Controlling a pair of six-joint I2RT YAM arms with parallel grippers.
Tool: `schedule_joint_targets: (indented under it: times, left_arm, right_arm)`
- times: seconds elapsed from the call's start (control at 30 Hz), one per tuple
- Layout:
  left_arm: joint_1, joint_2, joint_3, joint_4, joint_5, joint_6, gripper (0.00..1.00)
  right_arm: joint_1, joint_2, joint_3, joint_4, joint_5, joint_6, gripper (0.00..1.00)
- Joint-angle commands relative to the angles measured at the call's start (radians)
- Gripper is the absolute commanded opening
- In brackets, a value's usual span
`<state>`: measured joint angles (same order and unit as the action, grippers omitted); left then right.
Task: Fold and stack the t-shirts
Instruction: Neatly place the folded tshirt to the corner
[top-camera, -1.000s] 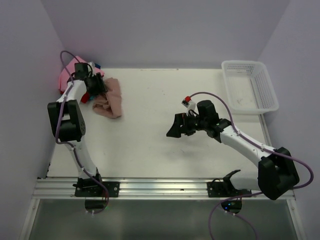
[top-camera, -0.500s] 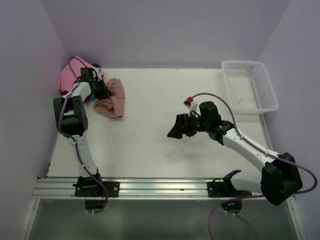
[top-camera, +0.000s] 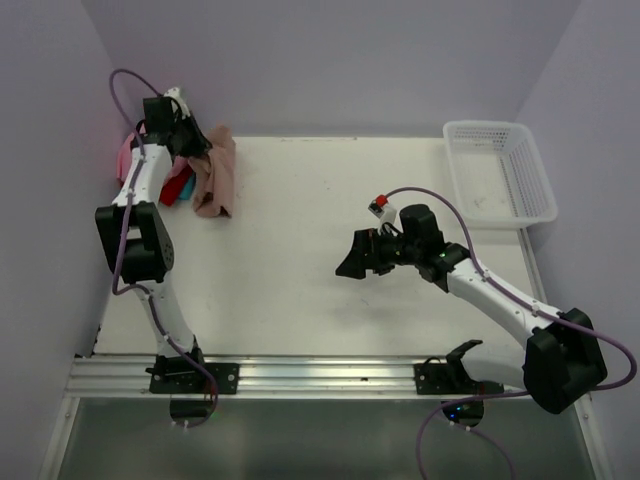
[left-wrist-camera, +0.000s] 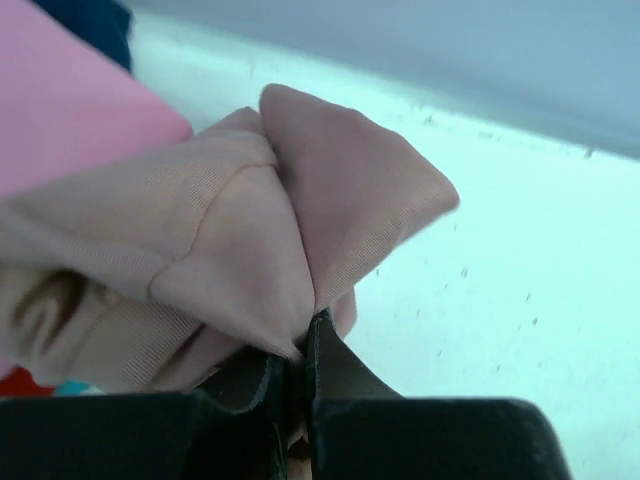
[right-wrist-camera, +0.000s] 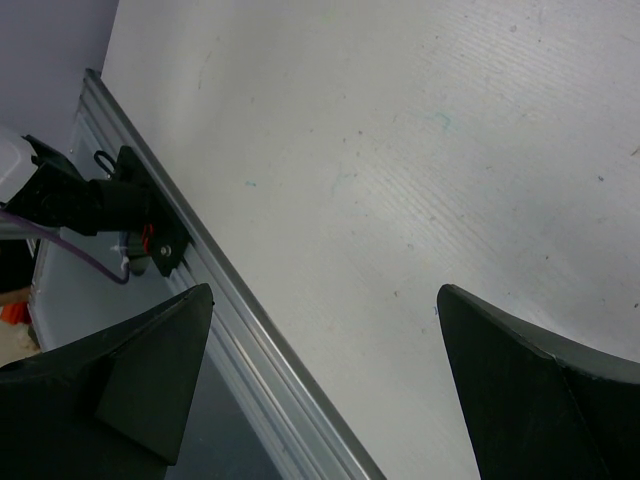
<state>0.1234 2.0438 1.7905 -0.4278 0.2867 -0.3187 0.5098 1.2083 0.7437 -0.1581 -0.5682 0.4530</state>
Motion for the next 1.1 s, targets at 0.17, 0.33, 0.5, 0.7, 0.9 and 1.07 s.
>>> schedule_joint_targets:
  times: [0.17, 0.33, 0.5, 0.7, 0.9, 1.07]
  left_arm:
    - [0.065, -0.076, 0.277, 0.021, -0.126, -0.057, 0.00]
    - [0.155, -0.060, 0.432, 0.055, -0.207, -0.117, 0.00]
    - [0.277, -0.024, 0.356, 0.165, -0.182, -0.262, 0.00]
    - [0.389, 0.147, 0.268, 0.153, -0.241, -0.327, 0.00]
    - [0.421, 0.262, 0.187, 0.147, -0.213, -0.312, 0.00]
    - [0.423, 0.277, 0.136, 0.162, -0.175, -0.326, 0.00]
  right_arm:
    - [0.001, -0.021, 0.017, -0.024, 0.004, -0.008, 0.99]
    - [0.001, -0.001, 0.028, -0.043, 0.002, -0.019, 0.99]
    - [0.003, 0.020, 0.066, -0.083, 0.002, -0.036, 0.99]
    - [0.001, 0.019, 0.097, -0.142, 0.019, -0.057, 0.99]
    - [0.002, -0.007, 0.065, -0.140, 0.036, -0.031, 0.99]
    - [0.002, -0.021, 0.052, -0.135, 0.034, -0.013, 0.99]
